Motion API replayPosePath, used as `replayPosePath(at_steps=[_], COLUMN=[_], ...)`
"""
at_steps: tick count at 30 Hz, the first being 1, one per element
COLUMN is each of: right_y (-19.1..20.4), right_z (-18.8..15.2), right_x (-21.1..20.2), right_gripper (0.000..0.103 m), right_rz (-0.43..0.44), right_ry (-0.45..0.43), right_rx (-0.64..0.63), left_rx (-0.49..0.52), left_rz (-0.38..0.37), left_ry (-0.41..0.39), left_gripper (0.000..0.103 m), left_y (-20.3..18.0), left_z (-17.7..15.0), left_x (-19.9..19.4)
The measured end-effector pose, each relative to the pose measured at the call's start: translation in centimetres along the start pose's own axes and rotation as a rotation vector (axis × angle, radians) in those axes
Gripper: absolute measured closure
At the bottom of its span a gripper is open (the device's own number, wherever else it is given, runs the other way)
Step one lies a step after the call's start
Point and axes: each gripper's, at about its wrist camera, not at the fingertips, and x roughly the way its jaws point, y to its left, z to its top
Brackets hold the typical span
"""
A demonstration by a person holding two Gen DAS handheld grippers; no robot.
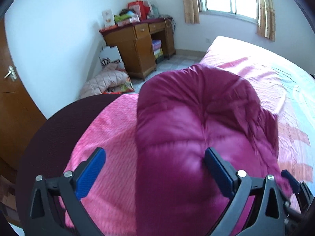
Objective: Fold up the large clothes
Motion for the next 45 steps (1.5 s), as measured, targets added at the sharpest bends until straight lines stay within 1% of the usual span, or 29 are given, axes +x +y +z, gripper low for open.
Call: replayPosePath(at_steps=[3, 8, 11, 13, 16, 18, 19, 22, 25, 27, 28, 32, 34, 36, 41, 43, 45], right_y=[-0.1, 0.9, 1.2, 1.8, 2.3, 2.7, 2.9, 3.1, 3.5, 3.9, 4.2, 5.4, 6.0, 6.6, 7.6, 8.0, 8.5], right_z=[-1.8, -3.2, -4.0, -4.2, -4.5, -4.7, -4.7, -4.3, -3.7, -3.3, -3.0, -2.4, -2.3, -2.1, -1.5, -1.3, -1.3], right_x=[-2.1, -5.7, -8.2, -9.8, -12.0, -13.6, -14.3, -16.3, -17.9, -19.3, -20.0, -23.0, -24.4, -25.7, -28.4, -29.2, -29.9], right_gripper=[0.036, 0.035, 0.035, 0.032, 0.028, 0.026, 0.024, 0.022, 0.022, 0.022, 0.022, 0.021, 0.016, 0.013, 0.012, 0.011, 0.011], right_rz=[-0.001, -0.042, -0.046, -0.053, -0.052, -0.058, -0.065, -0.059, -0.051, -0.058, -0.06, -0.067, -0.072, -0.068, -0.059, -0.064, -0.071], right_ry=[0.0, -0.007, -0.016, -0.032, -0.062, -0.086, -0.096, -0.122, -0.152, -0.188, -0.205, -0.289, -0.334, -0.382, -0.476, -0.509, -0.549], right_rx=[0.02, -0.014, -0.015, -0.027, -0.05, -0.063, -0.066, -0.046, -0.041, -0.054, -0.06, -0.09, -0.103, -0.115, -0.136, -0.148, -0.167], left_rx=[-0.004, 0.003, 0.014, 0.025, 0.044, 0.061, 0.063, 0.04, 0.047, 0.027, 0.011, -0.021, -0.023, -0.026, -0.041, -0.049, -0.056], left_rz=[-0.001, 0.007, 0.007, 0.013, 0.021, 0.007, 0.006, 0.052, 0.028, 0.026, 0.012, -0.021, -0.012, -0.011, -0.042, -0.037, -0.014], left_ry=[-0.027, -0.055, -0.069, -0.084, -0.134, -0.178, -0.19, -0.199, -0.244, -0.275, -0.286, -0.296, -0.311, -0.334, -0.4, -0.425, -0.451], left_gripper=[0.001, 0.0, 0.0, 0.0, 0.0, 0.0, 0.0, 0.0, 0.0, 0.0, 0.0, 0.0, 0.0, 0.0, 0.0, 0.0, 0.0], left_y=[0.3, 0.4, 0.2, 0.1, -0.1, -0.1, -0.2, -0.4, -0.5, -0.4, -0.2, 0.1, 0.2, 0.2, 0.7, 0.8, 1.0], left_z=[-2.0, -5.0, -6.1, -7.0, -8.4, -9.1, -9.2, -9.0, -8.8, -8.7, -8.5, -8.2, -8.1, -8.1, -8.1, -8.0, -8.0], left_x=[-2.3, -5.6, -7.0, -8.1, -10.3, -11.8, -12.5, -14.2, -16.1, -17.5, -18.2, -20.0, -20.7, -21.8, -24.5, -25.3, -25.9])
